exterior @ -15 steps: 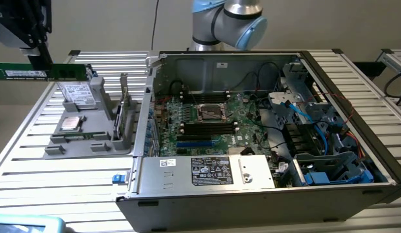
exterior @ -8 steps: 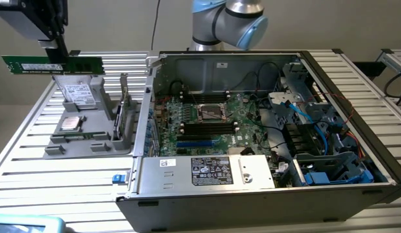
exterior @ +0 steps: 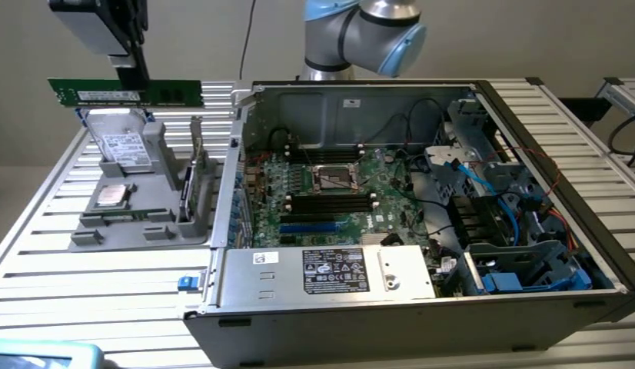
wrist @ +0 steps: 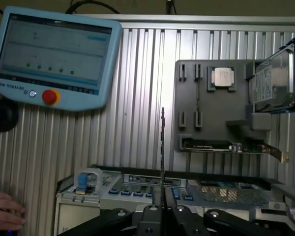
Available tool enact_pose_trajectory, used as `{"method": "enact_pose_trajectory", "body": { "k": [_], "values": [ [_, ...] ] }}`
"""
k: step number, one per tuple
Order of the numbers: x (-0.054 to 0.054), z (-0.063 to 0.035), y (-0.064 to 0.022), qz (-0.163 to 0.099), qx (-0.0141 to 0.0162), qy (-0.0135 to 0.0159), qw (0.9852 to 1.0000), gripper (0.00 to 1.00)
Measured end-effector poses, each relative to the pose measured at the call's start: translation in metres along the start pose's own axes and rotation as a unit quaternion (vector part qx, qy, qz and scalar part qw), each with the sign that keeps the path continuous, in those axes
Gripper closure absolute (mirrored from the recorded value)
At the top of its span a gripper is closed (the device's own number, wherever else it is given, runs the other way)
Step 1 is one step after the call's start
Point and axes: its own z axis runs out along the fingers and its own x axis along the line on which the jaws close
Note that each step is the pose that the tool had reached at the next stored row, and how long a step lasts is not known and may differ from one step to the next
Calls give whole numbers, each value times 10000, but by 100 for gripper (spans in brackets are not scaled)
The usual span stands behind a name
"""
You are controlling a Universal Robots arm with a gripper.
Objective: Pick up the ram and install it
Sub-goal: 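Pick up the ram and move it above insertion slot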
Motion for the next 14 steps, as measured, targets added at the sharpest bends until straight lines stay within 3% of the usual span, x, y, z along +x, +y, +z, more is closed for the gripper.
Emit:
{"method": "enact_pose_trajectory", "body": {
  "k": [2, 6, 14],
  "values": [
    [5, -13, -91, -4, 5, -81, 10000, 87],
    [17, -42, -273, -9, 10, -202, 9998, 87],
    [47, -90, -632, -17, 17, -371, 9993, 87]
  ]
}}
